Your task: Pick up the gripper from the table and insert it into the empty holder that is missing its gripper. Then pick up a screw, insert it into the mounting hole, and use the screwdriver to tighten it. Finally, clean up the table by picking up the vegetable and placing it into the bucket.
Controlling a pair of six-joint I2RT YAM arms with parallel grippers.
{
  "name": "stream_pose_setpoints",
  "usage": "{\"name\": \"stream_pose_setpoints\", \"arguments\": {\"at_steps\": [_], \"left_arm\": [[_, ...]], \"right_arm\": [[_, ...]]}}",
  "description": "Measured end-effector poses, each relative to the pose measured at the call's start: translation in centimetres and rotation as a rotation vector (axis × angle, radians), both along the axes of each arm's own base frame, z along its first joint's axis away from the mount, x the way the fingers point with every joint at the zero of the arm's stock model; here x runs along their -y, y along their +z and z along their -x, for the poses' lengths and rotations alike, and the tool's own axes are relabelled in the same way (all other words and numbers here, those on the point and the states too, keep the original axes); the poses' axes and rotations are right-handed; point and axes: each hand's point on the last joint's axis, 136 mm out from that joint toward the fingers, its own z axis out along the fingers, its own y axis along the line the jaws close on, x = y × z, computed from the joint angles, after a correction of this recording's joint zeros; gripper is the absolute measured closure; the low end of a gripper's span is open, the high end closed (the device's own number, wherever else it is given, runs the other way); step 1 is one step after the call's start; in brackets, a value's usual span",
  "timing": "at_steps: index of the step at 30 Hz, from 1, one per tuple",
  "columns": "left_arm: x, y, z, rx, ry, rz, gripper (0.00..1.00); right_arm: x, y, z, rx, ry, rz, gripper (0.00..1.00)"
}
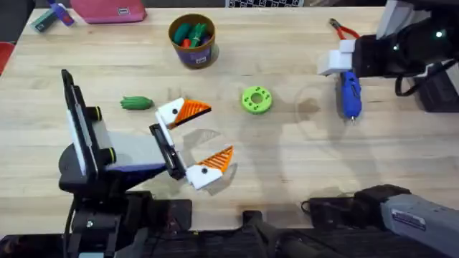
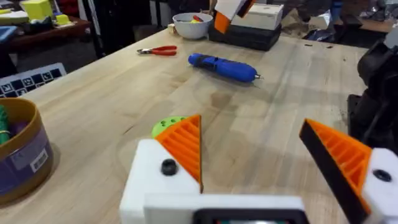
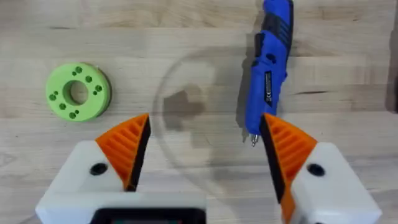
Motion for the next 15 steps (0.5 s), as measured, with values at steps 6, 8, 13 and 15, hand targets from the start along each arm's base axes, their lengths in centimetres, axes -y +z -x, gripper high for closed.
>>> {"name": "stream_pose_setpoints", "arguments": {"at_steps": [6,8,13,15], "left_arm": [[0.01,0.0,0.01,0.0,-0.001,0.0,0.524],[0.01,0.0,0.01,0.0,-0.001,0.0,0.847],[-0.02,0.11,-0.04,-0.01,0.003,0.009,0.988],[-0.07,0.39,-0.18,-0.021,0.011,0.025,0.989]], "right_arm": [[0.0,0.01,-0.01,0.0,0.0,0.0,0.008],[0.0,0.01,-0.01,0.0,0.0,0.0,0.007],[0.0,0.01,-0.01,0.0,0.0,0.0,0.007],[0.0,0.01,0.0,0.0,0.0,0.0,0.007]]}}
